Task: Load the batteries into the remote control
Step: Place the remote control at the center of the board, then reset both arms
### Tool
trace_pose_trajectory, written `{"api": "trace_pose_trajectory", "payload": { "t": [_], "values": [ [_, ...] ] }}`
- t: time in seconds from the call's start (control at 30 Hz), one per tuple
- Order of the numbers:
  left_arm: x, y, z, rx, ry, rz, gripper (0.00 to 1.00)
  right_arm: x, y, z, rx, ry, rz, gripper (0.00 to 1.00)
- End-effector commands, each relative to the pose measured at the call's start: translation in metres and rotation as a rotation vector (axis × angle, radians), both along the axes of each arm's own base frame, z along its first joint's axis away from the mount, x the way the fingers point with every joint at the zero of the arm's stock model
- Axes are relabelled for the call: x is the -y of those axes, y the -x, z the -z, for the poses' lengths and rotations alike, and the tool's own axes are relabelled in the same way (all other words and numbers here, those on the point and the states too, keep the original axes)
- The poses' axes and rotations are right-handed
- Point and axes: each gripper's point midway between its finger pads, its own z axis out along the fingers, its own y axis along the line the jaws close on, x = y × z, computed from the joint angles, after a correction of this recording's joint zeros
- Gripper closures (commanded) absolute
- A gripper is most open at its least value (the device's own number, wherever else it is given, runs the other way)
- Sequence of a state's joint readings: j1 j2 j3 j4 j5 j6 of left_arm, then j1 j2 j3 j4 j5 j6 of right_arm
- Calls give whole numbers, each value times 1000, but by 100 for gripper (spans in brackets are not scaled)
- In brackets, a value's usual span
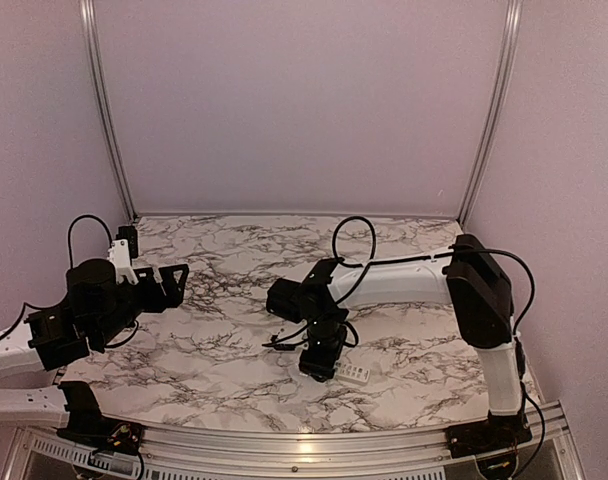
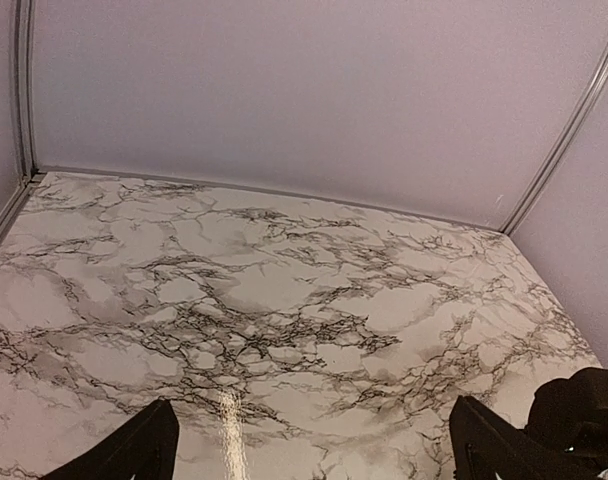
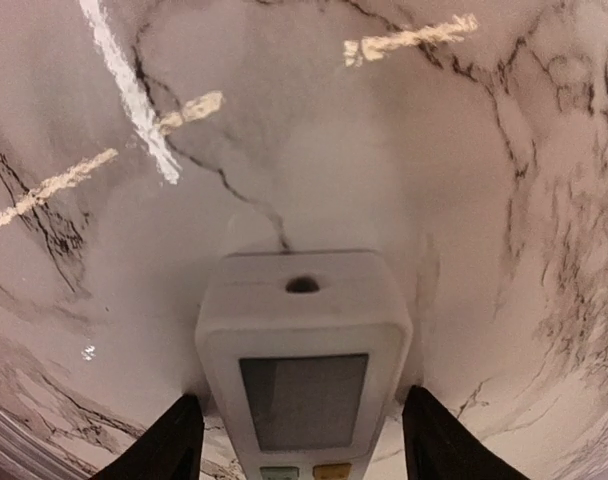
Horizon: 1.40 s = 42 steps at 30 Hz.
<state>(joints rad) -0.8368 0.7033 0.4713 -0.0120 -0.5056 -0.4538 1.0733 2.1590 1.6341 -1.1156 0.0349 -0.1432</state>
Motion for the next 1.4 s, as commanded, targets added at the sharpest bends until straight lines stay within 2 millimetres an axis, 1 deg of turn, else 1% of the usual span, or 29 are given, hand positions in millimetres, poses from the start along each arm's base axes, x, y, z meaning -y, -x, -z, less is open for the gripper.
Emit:
{"api": "trace_pose_trajectory", "payload": {
  "t": [0.0, 0.1, 0.17, 0.3, 0.37, 0.4, 0.43, 0.53, 0.57, 0.63, 0.7, 0.73, 0.8, 0.87, 0.97, 1.03, 1.17, 1.2, 1.3, 1.37],
  "values": [
    [3, -5, 2, -55, -37, -8, 1, -19, -8, -7, 31, -83, 11, 29],
    [8, -9, 3, -83, -59, -3, 1, -32, -15, -25, 44, -184, 29, 23],
    [11, -13, 4, -103, -70, 3, 1, -41, -23, -40, 51, -267, 50, 21],
    [21, -25, 3, -147, -106, 21, 1, -51, -46, -74, 101, -429, 96, 13],
    [31, -32, 4, -175, -125, 62, 1, -52, -60, -94, 142, -512, 126, 11],
    [38, -36, 0, -181, -121, 95, 1, -50, -68, -102, 161, -547, 144, 10],
    [41, -41, 2, -202, -123, 107, 1, -46, -76, -116, 190, -589, 165, 7],
    [46, -61, 3, -247, -114, 108, 1, -31, -102, -143, 269, -699, 231, 1],
    [47, -67, 3, -257, -111, 105, 1, -25, -109, -149, 290, -738, 245, 1],
    [50, -81, 8, -280, -119, 102, 1, -8, -124, -160, 337, -794, 297, 1],
    [53, -92, 15, -312, -126, 100, 1, 12, -139, -167, 389, -837, 360, 1],
    [54, -97, 19, -331, -132, 99, 1, 25, -148, -169, 418, -857, 402, 1],
    [53, -106, 33, -369, -142, 76, 1, 46, -158, -174, 457, -914, 468, 1],
    [53, -109, 48, -397, -137, 63, 1, 64, -163, -172, 473, -968, 529, 1],
    [50, -105, 75, -435, -130, 53, 1, 92, -168, -155, 474, -1013, 625, 1],
    [44, -100, 90, -450, -130, 34, 1, 105, -168, -145, 482, -1036, 664, 1],
    [30, -87, 113, -474, -128, -9, 1, 119, -163, -126, 473, -1056, 710, 1],
    [27, -85, 115, -473, -123, -19, 1, 121, -161, -122, 474, -1054, 716, 1],
    [20, -79, 124, -480, -119, -37, 1, 122, -157, -118, 473, -1075, 724, 1],
    [18, -77, 124, -473, -104, -43, 1, 123, -155, -117, 474, -1081, 729, 1]
  ]
}}
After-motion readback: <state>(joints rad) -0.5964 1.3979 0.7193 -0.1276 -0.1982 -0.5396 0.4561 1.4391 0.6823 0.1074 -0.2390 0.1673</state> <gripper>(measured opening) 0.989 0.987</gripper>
